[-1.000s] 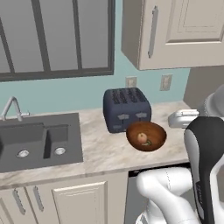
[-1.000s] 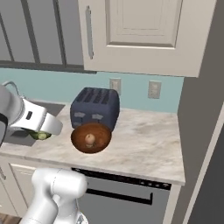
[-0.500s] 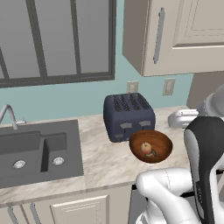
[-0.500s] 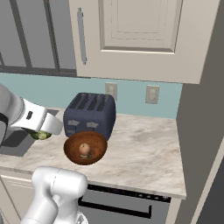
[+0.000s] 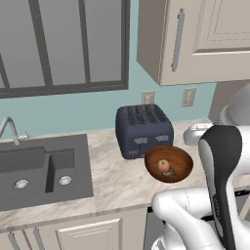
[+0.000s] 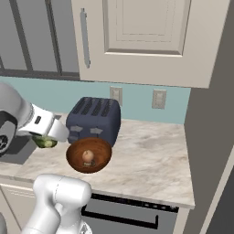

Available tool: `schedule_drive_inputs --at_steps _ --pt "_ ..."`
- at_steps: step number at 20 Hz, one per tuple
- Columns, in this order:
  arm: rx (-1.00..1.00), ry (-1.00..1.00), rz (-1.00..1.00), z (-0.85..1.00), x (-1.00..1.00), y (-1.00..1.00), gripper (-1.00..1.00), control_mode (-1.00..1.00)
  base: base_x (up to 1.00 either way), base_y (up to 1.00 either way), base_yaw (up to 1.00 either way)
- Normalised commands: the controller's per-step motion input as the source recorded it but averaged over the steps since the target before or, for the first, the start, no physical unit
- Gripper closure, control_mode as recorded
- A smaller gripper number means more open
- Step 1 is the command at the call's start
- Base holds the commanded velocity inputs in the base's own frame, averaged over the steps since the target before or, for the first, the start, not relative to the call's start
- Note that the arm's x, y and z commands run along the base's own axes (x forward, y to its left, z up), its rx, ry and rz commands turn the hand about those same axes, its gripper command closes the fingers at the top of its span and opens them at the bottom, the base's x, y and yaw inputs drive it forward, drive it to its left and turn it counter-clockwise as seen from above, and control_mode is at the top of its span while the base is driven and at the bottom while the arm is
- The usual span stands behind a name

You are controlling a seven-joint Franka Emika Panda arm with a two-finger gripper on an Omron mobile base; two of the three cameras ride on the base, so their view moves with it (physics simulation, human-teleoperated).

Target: Take the mushroom, peach, and broccoli from the freezer and place them in the bowl on the counter.

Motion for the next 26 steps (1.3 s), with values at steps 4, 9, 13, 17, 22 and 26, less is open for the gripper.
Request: schedule_drive_inputs --at_steps 4,9,13,17,22,26 --pt "0.0 0.03 0.0 -0.68 0.43 0.01 1.0 -1.0 0.0 0.0 0.0" --pt "0.0 0.04 0.0 -0.66 0.45 0.0 1.0 -1.0 0.0 0.0 0.0" --pt "0.0 0.02 0.0 -0.53 0.5 0.0 1.0 -1.0 0.0 0.0 0.0" --pt "0.0 0.0 0.0 -0.59 0.42 0.0 1.0 -1.0 0.0 0.0 0.0" --pt "0.0 0.0 0.0 -0.61 0.29 0.0 1.0 -1.0 0.0 0.0 0.0" --pt "0.01 0.0 0.0 -0.46 0.5 -0.05 1.0 -1.0 0.0 0.0 0.0"
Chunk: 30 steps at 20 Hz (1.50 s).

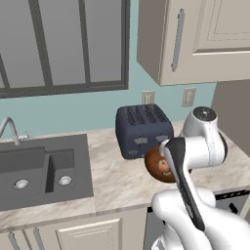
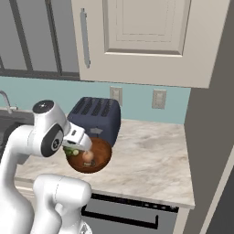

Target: Take the mushroom, peach, and broccoli from the freezer and place them in the bowl on the counter.

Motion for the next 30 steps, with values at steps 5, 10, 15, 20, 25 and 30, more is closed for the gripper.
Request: schedule_drive_inputs --at_steps 5,10,15,20,25,30 --pt "0.01 0.0 0.0 -0.42 0.47 -0.04 1.0 -1.0 0.0 0.0 0.0" --pt "0.01 0.0 0.0 -0.43 0.35 -0.19 1.0 -1.0 0.0 0.0 0.0" --pt "0.01 0.0 0.0 -0.39 0.28 -0.22 1.0 -1.0 0.0 0.0 0.0" --pt "0.0 0.0 0.0 -0.28 0.26 -0.09 1.0 -1.0 0.0 0.0 0.0" --pt "0.0 0.0 0.0 -0.12 0.19 0.0 1.0 -1.0 0.0 0.0 0.0" --pt "0.0 0.02 0.0 -0.15 0.02 -0.02 1.0 -1.0 0.0 0.0 0.0"
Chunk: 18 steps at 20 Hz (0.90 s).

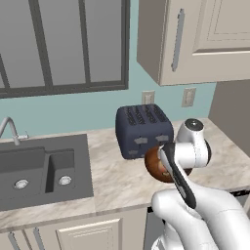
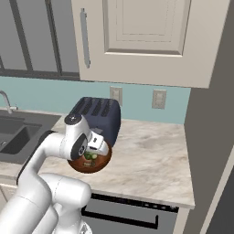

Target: Take the mushroom, peach, and broccoli from the freezer and place them in the bowl on the counter.

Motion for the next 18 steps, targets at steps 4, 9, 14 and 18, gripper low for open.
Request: schedule_drive_inputs --at_steps 4,9,14,18 --pt "0.0 0.0 0.0 -0.33 0.0 -0.06 1.0 -1.0 0.0 0.0 0.0" --pt "0.0 0.0 0.0 -0.37 0.13 0.0 1.0 -1.0 0.0 0.0 0.0" --pt "0.0 0.0 0.0 -0.37 0.08 0.0 1.0 -1.0 0.0 0.0 0.0" --pt "0.0 0.0 0.0 -0.42 0.01 -0.03 -1.0 -1.0 0.0 0.0 0.0"
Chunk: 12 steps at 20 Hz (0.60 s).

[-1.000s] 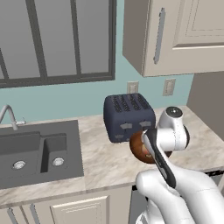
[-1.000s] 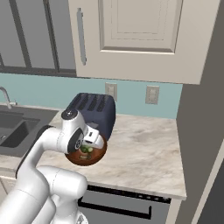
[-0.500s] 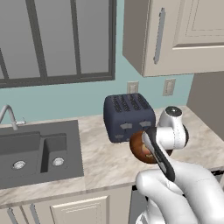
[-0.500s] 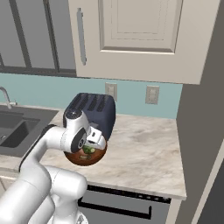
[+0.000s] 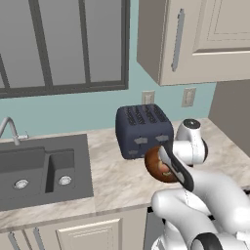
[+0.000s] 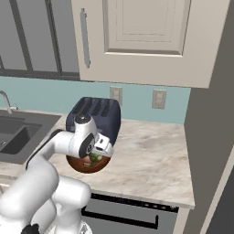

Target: Take the mushroom, peach, and broccoli from the freezer and place them in the bowl on the counter.

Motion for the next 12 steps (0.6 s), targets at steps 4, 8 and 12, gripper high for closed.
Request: schedule_drive_inputs --at_steps 4,8,12 --pt "0.0 0.0 0.0 -0.36 0.05 0.0 -1.0 -1.0 0.0 0.0 0.0" --pt "0.0 0.0 0.0 -0.05 0.01 0.0 -1.0 -1.0 0.0 0.0 0.0" --pt "0.0 0.0 0.0 0.0 0.0 0.0 -1.0 -1.0 0.0 0.0 0.0"
